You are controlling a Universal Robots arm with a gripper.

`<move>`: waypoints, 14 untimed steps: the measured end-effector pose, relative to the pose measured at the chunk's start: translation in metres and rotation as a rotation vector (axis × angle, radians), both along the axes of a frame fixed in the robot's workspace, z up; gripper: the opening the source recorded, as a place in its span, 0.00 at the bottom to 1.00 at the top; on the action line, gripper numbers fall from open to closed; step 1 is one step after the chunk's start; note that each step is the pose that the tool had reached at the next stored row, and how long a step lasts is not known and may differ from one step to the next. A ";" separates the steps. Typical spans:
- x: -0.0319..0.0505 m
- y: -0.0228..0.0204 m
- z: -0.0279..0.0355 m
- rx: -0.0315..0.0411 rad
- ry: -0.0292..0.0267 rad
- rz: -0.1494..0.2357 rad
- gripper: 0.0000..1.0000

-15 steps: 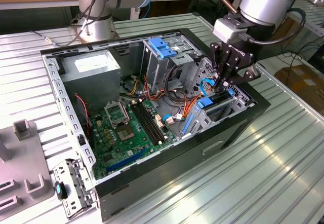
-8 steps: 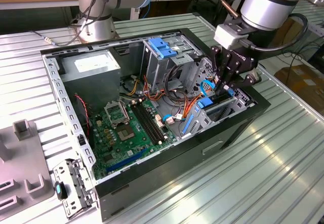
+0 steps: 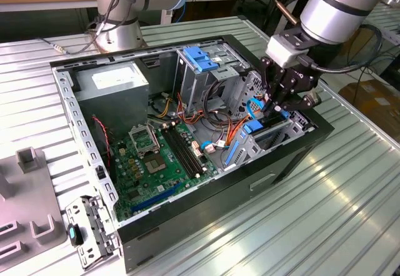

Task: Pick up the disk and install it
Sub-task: 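Insert the second disk wire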

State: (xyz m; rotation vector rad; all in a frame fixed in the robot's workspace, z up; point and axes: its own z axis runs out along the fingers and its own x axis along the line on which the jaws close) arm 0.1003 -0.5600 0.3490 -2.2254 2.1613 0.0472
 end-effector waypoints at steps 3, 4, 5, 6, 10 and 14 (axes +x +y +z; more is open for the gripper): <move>0.0000 -0.0059 -0.0009 0.0218 -0.0003 0.000 0.16; 0.0001 -0.0068 -0.0009 0.0218 -0.0004 0.000 0.16; 0.0001 -0.0073 -0.0009 0.0219 -0.0004 0.000 0.16; 0.0001 -0.0076 -0.0009 0.0218 -0.0004 0.000 0.16; 0.0001 -0.0079 -0.0013 0.0219 -0.0015 0.000 0.16; 0.0001 -0.0082 -0.0030 0.0217 -0.0017 0.000 0.16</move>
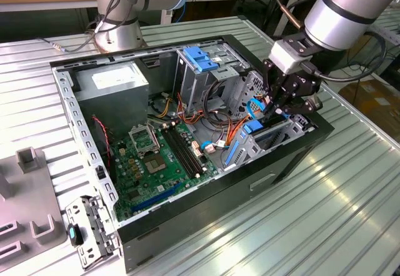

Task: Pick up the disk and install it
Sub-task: 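Insert the second disk wire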

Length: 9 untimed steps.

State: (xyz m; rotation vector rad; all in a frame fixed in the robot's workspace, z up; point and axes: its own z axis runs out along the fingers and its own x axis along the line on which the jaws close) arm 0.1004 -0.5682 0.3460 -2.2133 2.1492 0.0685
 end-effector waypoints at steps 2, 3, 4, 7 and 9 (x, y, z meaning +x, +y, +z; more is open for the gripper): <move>0.0000 -0.0002 -0.0009 0.0003 0.0000 0.000 0.16; 0.0000 -0.0003 -0.0017 0.0003 0.0000 0.000 0.16; 0.0000 -0.0005 -0.0026 -0.0001 0.0000 0.000 0.16; 0.0000 -0.0014 -0.0062 -0.0003 0.0001 0.000 0.16; 0.0000 -0.0018 -0.0078 0.0002 0.0000 0.000 0.16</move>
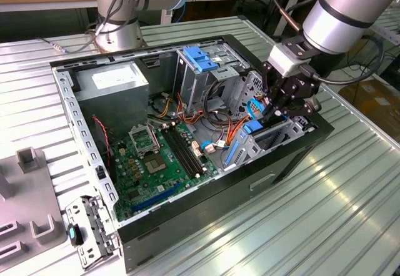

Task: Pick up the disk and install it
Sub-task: 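Insert the second disk wire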

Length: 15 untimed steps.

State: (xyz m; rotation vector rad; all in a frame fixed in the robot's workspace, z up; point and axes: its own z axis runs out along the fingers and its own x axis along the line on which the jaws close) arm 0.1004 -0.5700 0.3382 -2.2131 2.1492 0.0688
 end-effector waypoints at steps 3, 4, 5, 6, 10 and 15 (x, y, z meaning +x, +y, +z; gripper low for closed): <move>0.0000 -0.0003 -0.0001 0.0000 0.0000 0.000 0.16; 0.0001 -0.0003 -0.0002 0.0002 -0.0001 0.000 0.16; 0.0001 -0.0003 -0.0003 0.0017 -0.0011 0.000 0.17; 0.0001 -0.0004 0.0029 0.0037 -0.0011 0.000 0.17; 0.0003 -0.0004 0.0184 0.0053 -0.0011 0.000 0.24; 0.0003 -0.0003 0.0194 0.0056 -0.0011 0.000 0.16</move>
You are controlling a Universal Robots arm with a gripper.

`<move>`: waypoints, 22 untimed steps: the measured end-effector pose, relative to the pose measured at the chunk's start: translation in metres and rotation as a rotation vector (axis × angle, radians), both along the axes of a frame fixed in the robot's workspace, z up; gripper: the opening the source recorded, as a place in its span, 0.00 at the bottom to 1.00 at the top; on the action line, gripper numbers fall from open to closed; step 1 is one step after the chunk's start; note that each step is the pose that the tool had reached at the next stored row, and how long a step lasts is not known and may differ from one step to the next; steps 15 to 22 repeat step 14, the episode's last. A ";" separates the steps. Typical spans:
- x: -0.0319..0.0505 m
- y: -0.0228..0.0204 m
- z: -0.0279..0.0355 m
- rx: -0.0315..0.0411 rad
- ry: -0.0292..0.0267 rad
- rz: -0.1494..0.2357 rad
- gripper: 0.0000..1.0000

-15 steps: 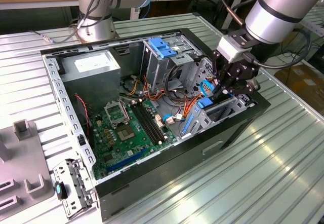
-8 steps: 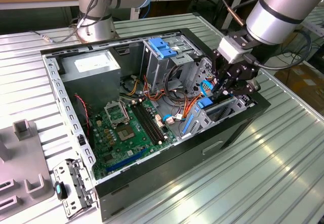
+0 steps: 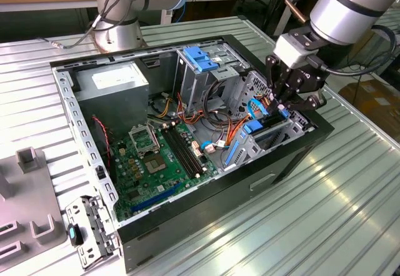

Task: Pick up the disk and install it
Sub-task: 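Insert the second disk wire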

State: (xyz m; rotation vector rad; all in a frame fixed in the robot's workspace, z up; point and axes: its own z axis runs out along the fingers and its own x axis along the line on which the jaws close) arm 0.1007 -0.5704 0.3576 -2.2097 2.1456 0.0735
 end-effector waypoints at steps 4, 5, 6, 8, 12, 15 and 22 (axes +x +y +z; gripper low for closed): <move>0.0000 0.0000 0.0003 -0.0002 0.0001 0.000 0.11; 0.0000 0.0000 0.0002 -0.0001 0.0000 0.000 0.11; 0.0000 0.0000 0.0003 -0.0002 0.0000 0.000 0.11; 0.0000 0.0000 0.0004 -0.0001 0.0001 0.000 0.11; 0.0000 0.0000 0.0005 -0.0001 0.0000 0.000 0.11; 0.0000 0.0000 0.0006 -0.0001 0.0001 0.000 0.11; 0.0000 0.0000 0.0006 -0.0001 0.0001 0.000 0.11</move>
